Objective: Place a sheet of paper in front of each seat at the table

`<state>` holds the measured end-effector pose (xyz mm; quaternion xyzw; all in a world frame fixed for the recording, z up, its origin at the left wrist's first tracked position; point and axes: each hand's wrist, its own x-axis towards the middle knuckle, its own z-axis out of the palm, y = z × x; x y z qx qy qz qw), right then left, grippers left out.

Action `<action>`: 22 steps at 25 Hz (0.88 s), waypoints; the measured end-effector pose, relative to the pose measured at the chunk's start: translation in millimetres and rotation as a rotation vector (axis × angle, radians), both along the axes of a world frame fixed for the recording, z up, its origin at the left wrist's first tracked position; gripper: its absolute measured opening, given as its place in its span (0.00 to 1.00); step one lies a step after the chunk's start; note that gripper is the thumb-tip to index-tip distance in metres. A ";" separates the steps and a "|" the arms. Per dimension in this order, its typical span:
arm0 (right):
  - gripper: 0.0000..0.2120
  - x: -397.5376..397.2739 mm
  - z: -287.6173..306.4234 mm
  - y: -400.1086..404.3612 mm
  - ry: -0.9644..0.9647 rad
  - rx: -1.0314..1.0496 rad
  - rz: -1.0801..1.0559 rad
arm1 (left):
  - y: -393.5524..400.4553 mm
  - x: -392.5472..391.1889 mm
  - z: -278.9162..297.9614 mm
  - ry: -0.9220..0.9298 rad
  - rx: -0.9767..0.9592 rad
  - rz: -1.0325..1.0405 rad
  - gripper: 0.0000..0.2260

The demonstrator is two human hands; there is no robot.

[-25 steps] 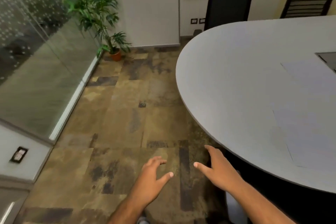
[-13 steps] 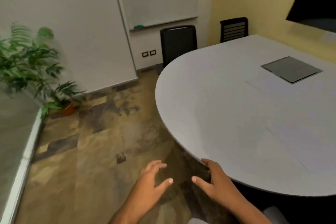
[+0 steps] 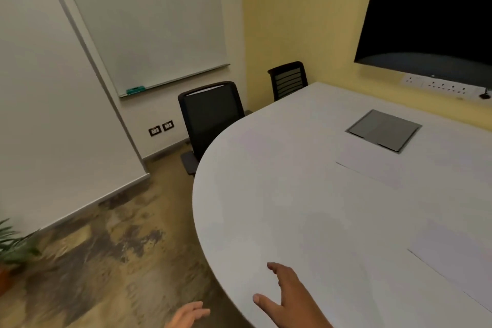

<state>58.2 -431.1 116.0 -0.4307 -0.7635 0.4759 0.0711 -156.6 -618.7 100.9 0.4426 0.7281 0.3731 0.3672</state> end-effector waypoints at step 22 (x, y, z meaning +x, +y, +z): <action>0.35 -505.3 5.5 85.7 -0.046 0.063 -0.241 | 176.0 -526.1 40.1 0.331 0.024 -0.167 0.19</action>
